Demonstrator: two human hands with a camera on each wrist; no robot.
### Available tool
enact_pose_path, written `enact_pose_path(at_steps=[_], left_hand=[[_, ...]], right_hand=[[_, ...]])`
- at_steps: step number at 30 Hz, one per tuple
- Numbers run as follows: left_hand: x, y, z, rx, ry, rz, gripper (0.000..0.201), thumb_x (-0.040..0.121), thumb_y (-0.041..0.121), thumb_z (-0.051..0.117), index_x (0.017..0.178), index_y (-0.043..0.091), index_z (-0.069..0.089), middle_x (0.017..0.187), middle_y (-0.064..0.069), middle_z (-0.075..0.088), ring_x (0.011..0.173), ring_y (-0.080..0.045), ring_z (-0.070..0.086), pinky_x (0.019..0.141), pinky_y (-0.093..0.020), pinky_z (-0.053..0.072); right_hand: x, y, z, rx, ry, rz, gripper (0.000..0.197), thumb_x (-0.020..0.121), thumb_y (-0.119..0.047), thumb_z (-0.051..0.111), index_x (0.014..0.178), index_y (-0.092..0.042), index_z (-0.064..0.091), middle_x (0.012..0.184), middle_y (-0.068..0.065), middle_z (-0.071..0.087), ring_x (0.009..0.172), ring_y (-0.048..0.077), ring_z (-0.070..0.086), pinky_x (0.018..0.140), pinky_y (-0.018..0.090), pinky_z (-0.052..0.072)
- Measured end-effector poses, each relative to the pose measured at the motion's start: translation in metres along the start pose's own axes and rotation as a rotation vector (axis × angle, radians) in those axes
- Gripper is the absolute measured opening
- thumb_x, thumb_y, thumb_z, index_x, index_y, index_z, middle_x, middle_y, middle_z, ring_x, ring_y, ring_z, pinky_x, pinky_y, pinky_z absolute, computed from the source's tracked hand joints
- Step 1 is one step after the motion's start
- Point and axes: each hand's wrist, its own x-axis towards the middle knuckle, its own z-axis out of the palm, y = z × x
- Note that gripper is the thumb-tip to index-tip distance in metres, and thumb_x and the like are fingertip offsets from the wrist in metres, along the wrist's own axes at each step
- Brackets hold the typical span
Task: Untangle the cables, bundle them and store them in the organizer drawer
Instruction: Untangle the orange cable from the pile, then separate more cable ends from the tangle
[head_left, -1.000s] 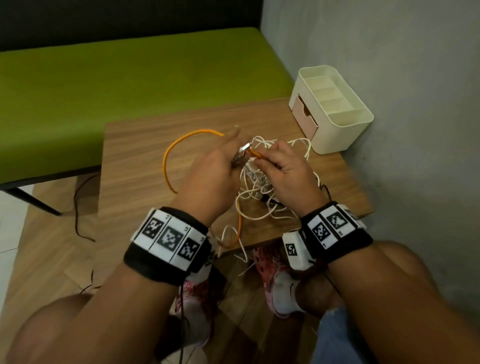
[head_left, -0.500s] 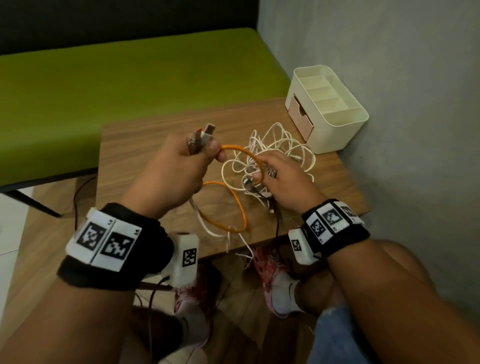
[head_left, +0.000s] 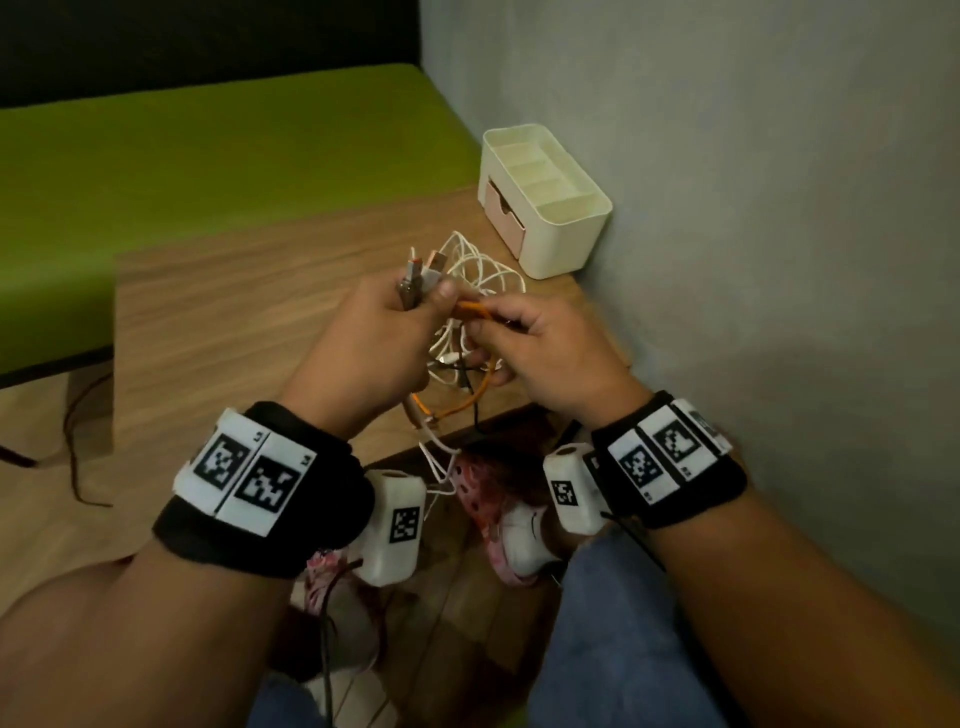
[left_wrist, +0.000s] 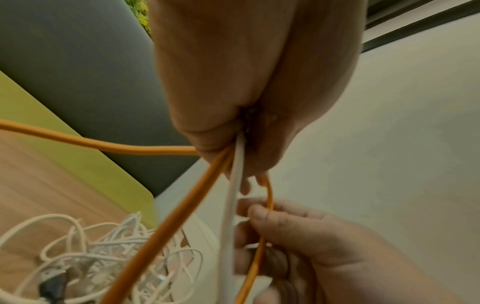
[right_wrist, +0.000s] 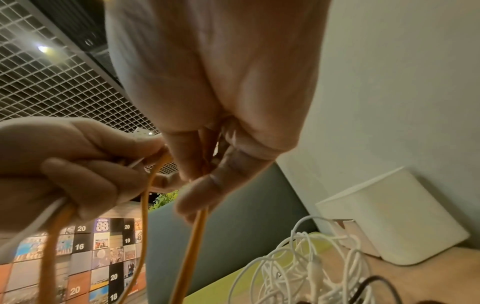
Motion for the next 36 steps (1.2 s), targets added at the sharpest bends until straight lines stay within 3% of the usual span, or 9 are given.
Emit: enact_pose_path(at_steps=[2,8,12,15,18,23,27,31,36], left_hand=[[-0.008,0.012,0.009,-0.004,0.041,0.052,0.022,0.102,0.027,0.049,0.096,0.024,0.07,0.077,0.007,0.067,0.042,-0.01,0.037,0.048,-0.03,0.037],[-0.032,0.054,0.021,-0.089,-0.02,0.084,0.029,0.105,0.025,0.043,0.085,0.013,0.06,0.068,-0.002,0.058,0.042,-0.006,0.034,0.039,-0.02,0.032],[-0.051,0.066,0.022,-0.232,-0.085,0.04,0.034,0.104,0.03,0.044,0.073,0.018,0.041,0.06,0.0,0.032,0.046,-0.009,0.024,0.039,-0.016,0.026],[-0.056,0.06,0.024,-0.358,-0.119,0.025,0.03,0.103,0.026,0.046,0.076,0.019,0.038,0.061,0.001,0.026,0.049,-0.009,0.02,0.041,-0.02,0.024],[-0.059,0.054,0.024,-0.504,-0.115,-0.102,0.01,0.101,0.018,0.046,0.09,0.017,0.047,0.063,0.004,0.031,0.052,-0.008,0.022,0.048,-0.021,0.021],[-0.062,0.036,0.01,-0.618,-0.108,-0.204,0.03,0.093,0.014,0.03,0.11,0.006,0.053,0.071,0.001,0.04,0.057,-0.01,0.036,0.053,-0.023,0.028],[-0.058,0.018,0.002,-0.587,-0.038,-0.231,0.026,0.103,0.014,0.033,0.11,0.005,0.056,0.071,0.001,0.046,0.059,-0.009,0.044,0.055,-0.021,0.036],[-0.055,-0.007,-0.004,-0.441,-0.006,-0.233,0.022,0.106,0.017,0.036,0.109,0.009,0.057,0.072,-0.002,0.057,0.071,-0.016,0.059,0.07,-0.03,0.052],[-0.06,-0.047,0.0,-0.104,-0.021,-0.224,0.016,0.104,0.016,0.044,0.108,0.017,0.059,0.085,-0.003,0.069,0.09,-0.022,0.069,0.084,-0.046,0.051]], right_hand=[[-0.018,-0.004,-0.007,-0.034,-0.06,0.106,0.013,0.097,-0.015,0.06,0.101,-0.011,0.072,0.089,0.009,0.073,0.082,0.021,0.074,0.06,0.028,0.059],[-0.073,-0.021,-0.024,0.138,-0.552,0.426,0.021,0.101,-0.023,0.053,0.114,-0.017,0.069,0.112,0.009,0.073,0.103,0.018,0.071,0.067,0.032,0.062],[-0.083,-0.027,-0.041,-0.421,-0.427,0.187,0.049,0.088,-0.042,0.069,0.135,-0.042,0.054,0.129,-0.015,0.06,0.119,0.006,0.057,0.105,0.038,0.046],[-0.088,-0.029,-0.033,-0.264,-0.466,0.077,0.079,0.078,-0.042,0.078,0.146,-0.043,0.037,0.147,-0.019,0.04,0.135,0.003,0.04,0.112,0.035,0.037],[-0.096,-0.024,-0.005,-0.066,-0.587,0.068,0.059,0.089,-0.025,0.071,0.142,-0.025,0.047,0.139,-0.01,0.055,0.126,0.003,0.053,0.108,0.031,0.044],[-0.102,-0.018,0.023,0.412,-0.559,0.385,0.022,0.105,-0.02,0.043,0.105,-0.005,0.06,0.089,0.014,0.073,0.071,0.018,0.073,0.055,0.028,0.059],[-0.092,-0.012,0.024,0.353,-0.553,0.366,0.02,0.104,-0.023,0.048,0.103,-0.007,0.06,0.094,0.015,0.073,0.084,0.027,0.073,0.065,0.035,0.061],[-0.07,0.001,0.023,-0.043,-0.389,0.225,0.024,0.091,-0.035,0.068,0.115,-0.028,0.068,0.112,-0.008,0.071,0.106,0.008,0.066,0.099,0.038,0.051],[-0.053,-0.002,0.032,0.108,-0.033,0.117,0.028,0.093,-0.025,0.067,0.12,-0.028,0.063,0.111,-0.013,0.064,0.099,-0.002,0.061,0.086,0.02,0.05]])
